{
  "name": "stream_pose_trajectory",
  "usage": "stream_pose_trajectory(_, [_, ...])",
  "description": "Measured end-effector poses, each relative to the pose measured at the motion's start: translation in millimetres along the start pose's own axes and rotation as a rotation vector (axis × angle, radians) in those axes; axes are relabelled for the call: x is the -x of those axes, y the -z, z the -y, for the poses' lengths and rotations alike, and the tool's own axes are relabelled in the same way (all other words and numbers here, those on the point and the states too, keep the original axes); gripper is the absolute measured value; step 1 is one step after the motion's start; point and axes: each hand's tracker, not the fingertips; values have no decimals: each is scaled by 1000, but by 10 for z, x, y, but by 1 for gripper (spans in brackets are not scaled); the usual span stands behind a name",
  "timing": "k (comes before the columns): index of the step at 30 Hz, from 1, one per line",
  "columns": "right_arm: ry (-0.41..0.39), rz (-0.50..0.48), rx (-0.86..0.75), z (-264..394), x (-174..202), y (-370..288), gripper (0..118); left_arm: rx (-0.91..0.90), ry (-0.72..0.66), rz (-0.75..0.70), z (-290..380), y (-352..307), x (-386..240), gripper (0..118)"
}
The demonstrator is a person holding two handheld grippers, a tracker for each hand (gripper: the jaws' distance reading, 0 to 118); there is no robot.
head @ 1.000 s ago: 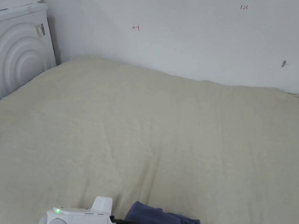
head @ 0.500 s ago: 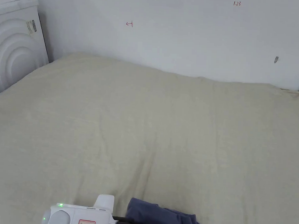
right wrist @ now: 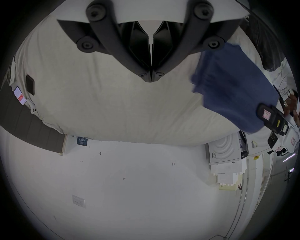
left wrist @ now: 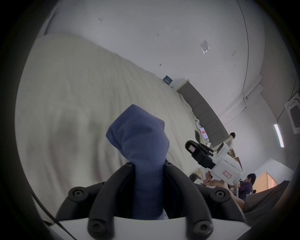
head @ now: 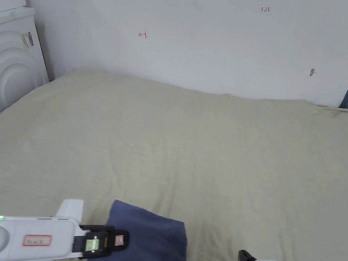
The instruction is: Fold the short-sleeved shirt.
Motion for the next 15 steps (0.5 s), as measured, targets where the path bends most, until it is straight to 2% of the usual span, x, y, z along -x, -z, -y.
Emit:
stream_pose_trajectory(9, [6,43,5,-81,-125,59,0,-21,-2,-210,-494,-1107,883,19])
stream_pose_trajectory(15, [5,59,35,-46,-100,92,0,-19,-23,-264,-729,-1759,1633,19])
